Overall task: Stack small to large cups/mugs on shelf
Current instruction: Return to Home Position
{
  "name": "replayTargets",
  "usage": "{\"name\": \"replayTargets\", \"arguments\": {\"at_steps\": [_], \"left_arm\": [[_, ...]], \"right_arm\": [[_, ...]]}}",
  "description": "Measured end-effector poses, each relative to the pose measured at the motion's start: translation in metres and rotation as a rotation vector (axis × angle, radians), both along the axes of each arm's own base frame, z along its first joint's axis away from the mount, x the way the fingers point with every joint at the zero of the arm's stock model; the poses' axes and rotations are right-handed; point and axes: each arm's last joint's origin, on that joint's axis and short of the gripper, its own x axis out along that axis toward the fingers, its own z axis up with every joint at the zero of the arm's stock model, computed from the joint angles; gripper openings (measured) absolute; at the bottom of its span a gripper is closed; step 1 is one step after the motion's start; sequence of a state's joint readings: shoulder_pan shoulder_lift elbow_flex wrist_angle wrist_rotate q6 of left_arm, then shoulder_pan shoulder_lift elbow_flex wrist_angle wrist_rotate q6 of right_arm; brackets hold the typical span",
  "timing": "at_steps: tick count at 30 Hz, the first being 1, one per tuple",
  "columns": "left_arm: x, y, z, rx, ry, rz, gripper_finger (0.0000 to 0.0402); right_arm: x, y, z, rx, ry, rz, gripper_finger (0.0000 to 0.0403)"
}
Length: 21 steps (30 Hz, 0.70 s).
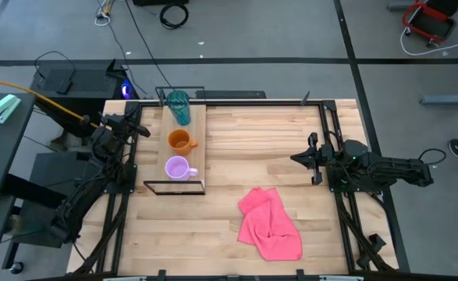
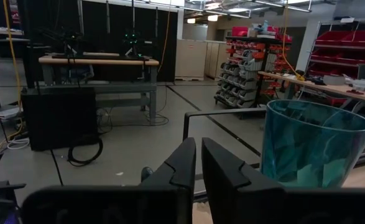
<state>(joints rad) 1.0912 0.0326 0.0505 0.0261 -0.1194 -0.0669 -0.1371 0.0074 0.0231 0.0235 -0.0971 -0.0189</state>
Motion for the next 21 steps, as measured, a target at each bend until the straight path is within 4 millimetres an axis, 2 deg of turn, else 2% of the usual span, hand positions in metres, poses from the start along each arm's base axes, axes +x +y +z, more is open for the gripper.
{"name": "replayTargets", "arguments": {"at_steps": [12, 21], "left_arm": [[0.0000, 0.0000, 0.0000, 0.000, 0.000, 0.000, 0.0023], [0.0000, 0.0000, 0.0000, 0.000, 0.000, 0.000, 0.0034]], "right_arm": [[0.0000, 0.0000, 0.0000, 0.000, 0.000, 0.000, 0.0013], [0.0000, 0.0000, 0.0000, 0.000, 0.000, 0.000, 0.0013]]}}
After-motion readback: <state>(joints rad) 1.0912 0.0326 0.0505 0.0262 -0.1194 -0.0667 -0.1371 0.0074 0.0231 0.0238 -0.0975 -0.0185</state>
